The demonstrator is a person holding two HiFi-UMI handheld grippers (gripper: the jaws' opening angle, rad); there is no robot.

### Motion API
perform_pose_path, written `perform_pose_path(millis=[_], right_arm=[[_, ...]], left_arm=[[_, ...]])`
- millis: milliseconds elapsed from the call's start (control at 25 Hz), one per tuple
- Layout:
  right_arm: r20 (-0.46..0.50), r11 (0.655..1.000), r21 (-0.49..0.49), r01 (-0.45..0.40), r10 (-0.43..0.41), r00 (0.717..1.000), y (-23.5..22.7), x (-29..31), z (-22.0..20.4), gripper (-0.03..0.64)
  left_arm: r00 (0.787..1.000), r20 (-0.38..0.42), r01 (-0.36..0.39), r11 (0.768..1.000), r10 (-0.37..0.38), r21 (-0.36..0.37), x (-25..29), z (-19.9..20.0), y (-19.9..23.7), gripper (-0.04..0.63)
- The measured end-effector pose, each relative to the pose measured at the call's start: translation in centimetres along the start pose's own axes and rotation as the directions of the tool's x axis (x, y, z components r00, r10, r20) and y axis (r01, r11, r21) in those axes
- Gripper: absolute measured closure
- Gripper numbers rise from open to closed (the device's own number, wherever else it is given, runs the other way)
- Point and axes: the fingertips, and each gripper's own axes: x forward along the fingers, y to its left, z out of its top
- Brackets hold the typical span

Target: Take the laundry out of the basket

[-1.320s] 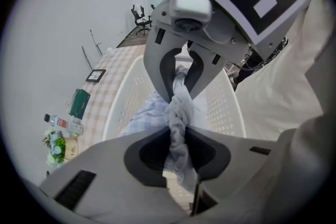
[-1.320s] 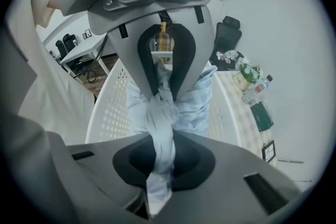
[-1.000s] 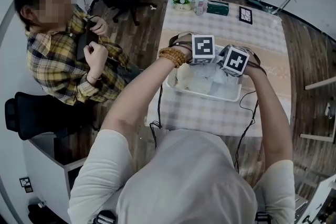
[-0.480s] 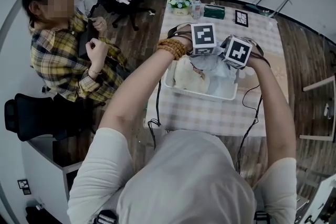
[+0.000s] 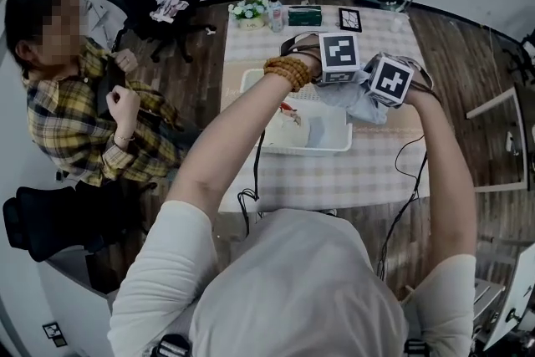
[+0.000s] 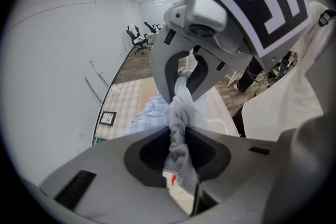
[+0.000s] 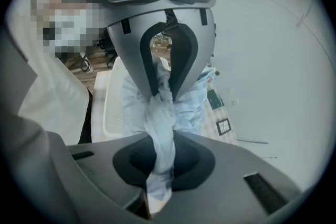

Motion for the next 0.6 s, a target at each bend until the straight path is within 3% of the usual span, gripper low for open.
perform_pose_path(millis=[360,480,600], right_arm=[[-0.102,0.971,0.232,0.054,-0.031,0.994,1.5,-3.7,-17.6,0.554],[-0.181,0.955,0.283,0.088,-0.037,0.983,3.6,-4.3,-20.8,0.554],[-0.15,0.951,0.303,0.065,-0.019,0.988,4.8,-4.3,-21.6,0.554]], left_arm=[[0.991,0.053,0.112,0.974,-0.124,0.196,7.8,15.7,-3.0,0.486],[0.986,0.057,0.137,0.956,-0.157,0.26,9.1,17.5,-5.2,0.486],[0.983,0.049,0.154,0.946,-0.175,0.285,10.2,18.6,-6.2,0.486]])
